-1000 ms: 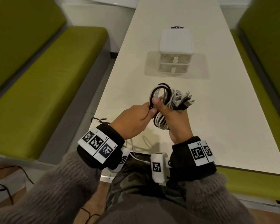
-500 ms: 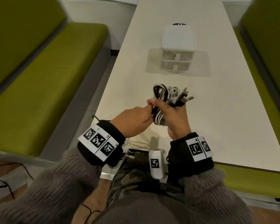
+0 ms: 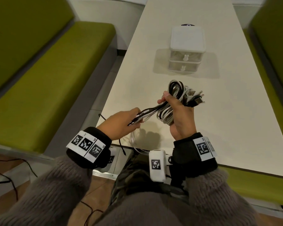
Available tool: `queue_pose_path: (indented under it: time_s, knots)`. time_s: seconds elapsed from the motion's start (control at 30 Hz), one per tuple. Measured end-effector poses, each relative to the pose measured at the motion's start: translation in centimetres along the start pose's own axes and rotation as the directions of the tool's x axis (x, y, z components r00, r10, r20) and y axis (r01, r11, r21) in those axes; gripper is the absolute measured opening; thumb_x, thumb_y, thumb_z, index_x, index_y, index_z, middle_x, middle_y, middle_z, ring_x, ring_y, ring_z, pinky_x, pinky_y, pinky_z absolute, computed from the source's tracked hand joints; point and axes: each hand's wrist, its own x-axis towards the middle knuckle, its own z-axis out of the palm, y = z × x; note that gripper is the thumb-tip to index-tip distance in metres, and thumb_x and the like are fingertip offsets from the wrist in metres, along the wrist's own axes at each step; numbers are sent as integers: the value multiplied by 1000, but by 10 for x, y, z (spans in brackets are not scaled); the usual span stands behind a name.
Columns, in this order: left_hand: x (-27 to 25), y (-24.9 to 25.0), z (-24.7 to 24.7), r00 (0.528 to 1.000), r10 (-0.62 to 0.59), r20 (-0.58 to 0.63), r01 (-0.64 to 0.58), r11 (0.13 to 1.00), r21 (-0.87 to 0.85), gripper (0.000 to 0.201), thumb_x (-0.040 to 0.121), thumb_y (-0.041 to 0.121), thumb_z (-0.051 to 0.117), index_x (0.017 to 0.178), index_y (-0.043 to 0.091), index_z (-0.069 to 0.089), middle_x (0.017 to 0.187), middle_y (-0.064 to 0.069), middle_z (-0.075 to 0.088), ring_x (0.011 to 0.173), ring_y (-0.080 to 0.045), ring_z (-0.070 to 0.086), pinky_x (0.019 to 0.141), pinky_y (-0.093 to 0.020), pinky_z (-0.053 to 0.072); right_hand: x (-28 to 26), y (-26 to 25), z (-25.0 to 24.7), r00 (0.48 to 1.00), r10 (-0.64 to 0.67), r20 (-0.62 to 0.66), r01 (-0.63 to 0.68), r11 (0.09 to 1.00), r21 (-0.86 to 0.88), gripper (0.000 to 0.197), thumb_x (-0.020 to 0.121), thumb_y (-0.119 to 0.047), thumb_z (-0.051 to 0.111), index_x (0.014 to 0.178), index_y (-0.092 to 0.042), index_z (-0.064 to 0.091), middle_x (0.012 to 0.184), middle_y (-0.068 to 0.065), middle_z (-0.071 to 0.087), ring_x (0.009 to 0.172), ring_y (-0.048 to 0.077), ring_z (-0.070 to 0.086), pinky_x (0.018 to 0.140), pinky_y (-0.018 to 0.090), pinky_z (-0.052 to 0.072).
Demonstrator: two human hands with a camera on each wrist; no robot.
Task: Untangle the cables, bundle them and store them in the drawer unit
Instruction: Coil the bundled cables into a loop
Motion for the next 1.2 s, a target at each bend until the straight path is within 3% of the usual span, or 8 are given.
queue_pose_path:
  time_s: [0.33, 0.5, 0.57, 0.67, 0.77, 0.87, 1.0, 1.2]
  knots:
    - [-24, -56, -2, 958, -263, -118, 267, 964, 18, 9, 97, 25, 43, 101, 24, 51, 91, 3, 64, 92, -24, 58, 77, -35, 44, 2, -17, -7, 997, -59, -55, 63, 995, 73, 12, 88, -5, 63, 78, -11, 58, 56, -4, 63, 62, 11, 61, 73, 31, 50]
    - [-37, -69, -28, 938, -346, -31, 347, 938, 26, 62, 88, 20, 59, 142, 27, 29, 144, 1, 37, 134, -22, 28, 109, -43, 29, 4, -18, -6, 993, -33, -110, 44, 994, 104, 7, 87, -6, 65, 88, -8, 59, 59, -4, 63, 63, 11, 61, 73, 33, 51]
    - [-39, -53, -40, 949, -253, -186, 243, 967, -76, 66, 83, 6, 56, 141, 24, 31, 140, -1, 42, 129, -24, 37, 107, -41, 34, 7, -18, -6, 989, -49, -138, 64, 992, 107, 13, 86, -7, 67, 95, -5, 57, 61, -2, 63, 65, 14, 61, 74, 35, 51]
    - [-42, 13, -48, 791, -101, -603, -99, 952, -290, 34, 78, 3, 47, 104, 17, 64, 94, -1, 64, 84, -17, 58, 78, -27, 48, 7, -14, 0, 983, -66, -169, 87, 990, 115, 23, 84, -8, 69, 103, -5, 56, 62, -2, 65, 72, 16, 61, 78, 37, 50]
    - [-36, 67, -33, 947, -184, -265, -18, 790, -613, 26, 91, 10, 46, 84, 9, 71, 74, -4, 69, 68, -16, 63, 64, -26, 51, 3, -9, 9, 980, -73, -187, 100, 985, 138, 35, 83, -10, 70, 113, 0, 55, 63, -1, 65, 74, 15, 62, 77, 35, 50]
    - [-19, 70, -10, 957, -247, 153, 283, 674, -683, 50, 95, 47, 34, 112, 9, 63, 103, -4, 70, 94, -13, 65, 90, -31, 51, 0, -7, 13, 982, -77, -174, 98, 988, 119, 30, 84, -11, 70, 108, 1, 58, 65, 0, 66, 73, 13, 62, 75, 35, 50]
    - [1, 61, 1, 934, -243, 261, 327, 295, -898, 84, 73, 71, 33, 134, 14, 39, 122, 1, 56, 115, -9, 53, 99, -29, 43, -6, -6, 16, 989, -50, -136, 63, 994, 92, 8, 86, -13, 68, 84, -10, 61, 67, 2, 66, 68, 14, 62, 71, 35, 50]
    - [8, 50, -19, 952, -259, 165, 87, -287, -954, 37, 98, 38, 40, 106, 5, 55, 111, -15, 63, 102, -22, 62, 94, -33, 51, -12, -1, 20, 999, -23, 35, 21, 998, 65, 14, 88, -6, 64, 92, 7, 60, 75, 12, 66, 68, 19, 64, 66, 29, 53]
